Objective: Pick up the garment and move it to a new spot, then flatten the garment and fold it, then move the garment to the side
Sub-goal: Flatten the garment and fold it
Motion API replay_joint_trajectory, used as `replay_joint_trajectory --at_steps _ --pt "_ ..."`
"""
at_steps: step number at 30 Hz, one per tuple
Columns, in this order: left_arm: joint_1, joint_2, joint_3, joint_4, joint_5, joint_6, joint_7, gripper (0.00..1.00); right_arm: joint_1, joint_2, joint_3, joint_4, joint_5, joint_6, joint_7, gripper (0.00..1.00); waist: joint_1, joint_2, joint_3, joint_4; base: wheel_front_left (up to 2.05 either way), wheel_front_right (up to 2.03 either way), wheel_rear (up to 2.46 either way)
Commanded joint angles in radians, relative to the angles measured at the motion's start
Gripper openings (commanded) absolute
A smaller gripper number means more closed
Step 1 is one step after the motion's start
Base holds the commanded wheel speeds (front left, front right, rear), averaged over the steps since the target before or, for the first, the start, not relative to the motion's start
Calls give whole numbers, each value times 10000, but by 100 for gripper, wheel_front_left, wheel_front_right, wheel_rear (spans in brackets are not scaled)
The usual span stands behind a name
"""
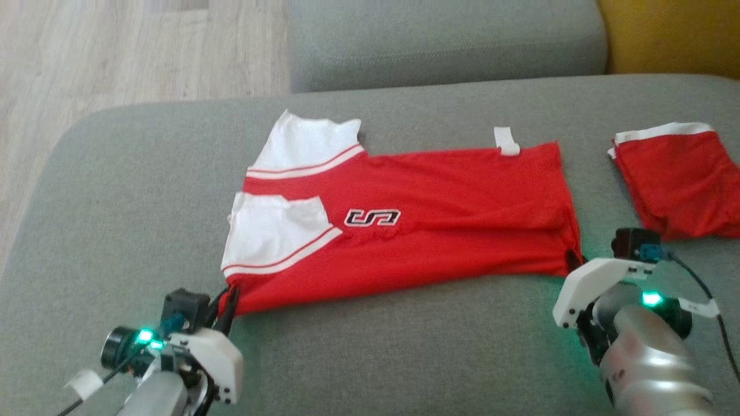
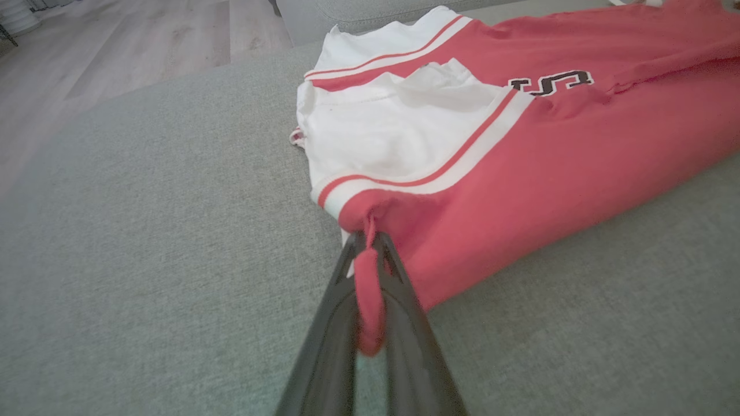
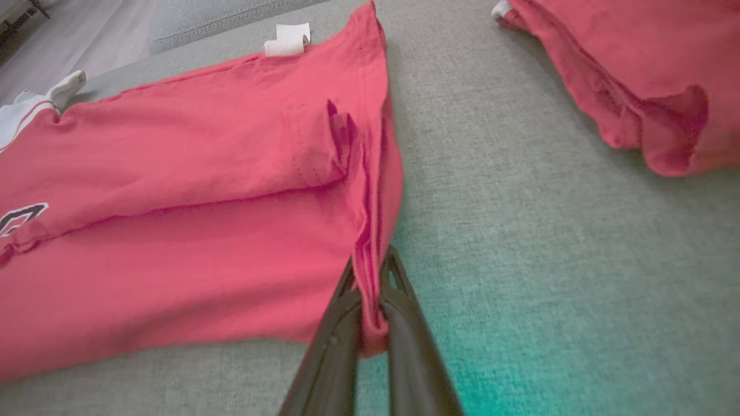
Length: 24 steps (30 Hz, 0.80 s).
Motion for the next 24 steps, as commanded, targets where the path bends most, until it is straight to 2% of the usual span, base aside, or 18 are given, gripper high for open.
replay_joint_trajectory --at_steps 1,8,12,13,16,24 --pt "-258 458 360 -486 -67 54 76 0 -106 49 300 -258 130 65 13 0 3 0 -105 -76 0 0 0" --pt "351 854 772 -2260 -263 750 201 0 385 49 697 -945 864 65 -146 0 3 0 -56 -191 0 0 0" --pt "484 944 983 -2859 -265 1208 138 0 661 49 731 -1552 1030 65 -31 0 3 0 63 -232 0 0 0" --pt "484 944 983 -2859 -265 1208 138 0 661 49 731 -1552 1030 65 -31 0 3 0 63 -232 0 0 0" --pt "472 1022 1164 -3214 -240 1538 -24 0 912 49 571 -2429 941 65 172 0 3 0 150 -252 0 0 0" --pt "658 1065 610 -3224 -175 1264 687 0 1878 49 637 -4132 907 65 1431 0 3 0 154 -217 0 0 0"
